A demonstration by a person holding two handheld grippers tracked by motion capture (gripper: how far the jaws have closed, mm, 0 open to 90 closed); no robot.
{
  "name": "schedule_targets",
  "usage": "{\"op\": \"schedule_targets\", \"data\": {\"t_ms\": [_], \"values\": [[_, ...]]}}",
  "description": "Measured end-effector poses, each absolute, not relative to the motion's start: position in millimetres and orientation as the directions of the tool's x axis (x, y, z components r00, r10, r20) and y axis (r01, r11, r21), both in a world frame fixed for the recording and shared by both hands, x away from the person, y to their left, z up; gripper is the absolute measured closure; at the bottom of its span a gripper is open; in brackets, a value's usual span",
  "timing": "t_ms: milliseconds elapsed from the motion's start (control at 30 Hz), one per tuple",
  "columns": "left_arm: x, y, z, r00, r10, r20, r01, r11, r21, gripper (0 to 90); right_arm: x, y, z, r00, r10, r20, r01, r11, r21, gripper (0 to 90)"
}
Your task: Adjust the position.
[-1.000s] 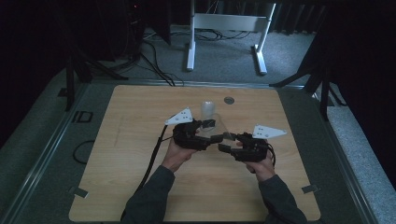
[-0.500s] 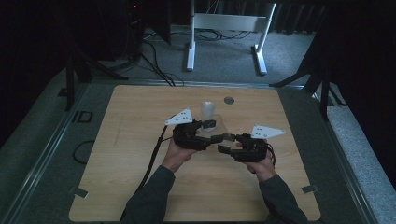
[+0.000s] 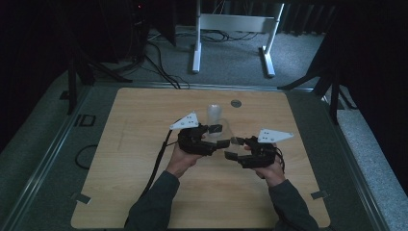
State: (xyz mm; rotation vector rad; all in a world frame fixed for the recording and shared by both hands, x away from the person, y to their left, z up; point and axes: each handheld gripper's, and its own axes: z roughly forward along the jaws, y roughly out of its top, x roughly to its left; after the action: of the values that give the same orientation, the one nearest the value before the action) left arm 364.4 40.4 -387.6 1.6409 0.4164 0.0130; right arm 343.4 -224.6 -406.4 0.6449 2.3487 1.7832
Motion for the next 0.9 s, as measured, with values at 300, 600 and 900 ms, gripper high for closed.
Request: {"op": "schedule_targets", "data": {"t_ms": [300,600,900], "values": [[365,40,-390,0.929,0.292,-0.227,0.268,-0.109,0.957,29.0,341,-224,-399,-0.906,0.417,0.066,0.224,0.344,0.912,26.6],[362,34,-390,0.933,0.308,-0.188,0.255,-0.192,0.948,29.0,342,-217,-397,-0.918,0.397,0.024,0.213,0.441,0.872,28.6],[357,26,-389,0.939,0.321,-0.126,0.216,-0.265,0.94,28.8,344,-210,-401,-0.929,0.37,0.022,0.209,0.475,0.855,38.5]]}}
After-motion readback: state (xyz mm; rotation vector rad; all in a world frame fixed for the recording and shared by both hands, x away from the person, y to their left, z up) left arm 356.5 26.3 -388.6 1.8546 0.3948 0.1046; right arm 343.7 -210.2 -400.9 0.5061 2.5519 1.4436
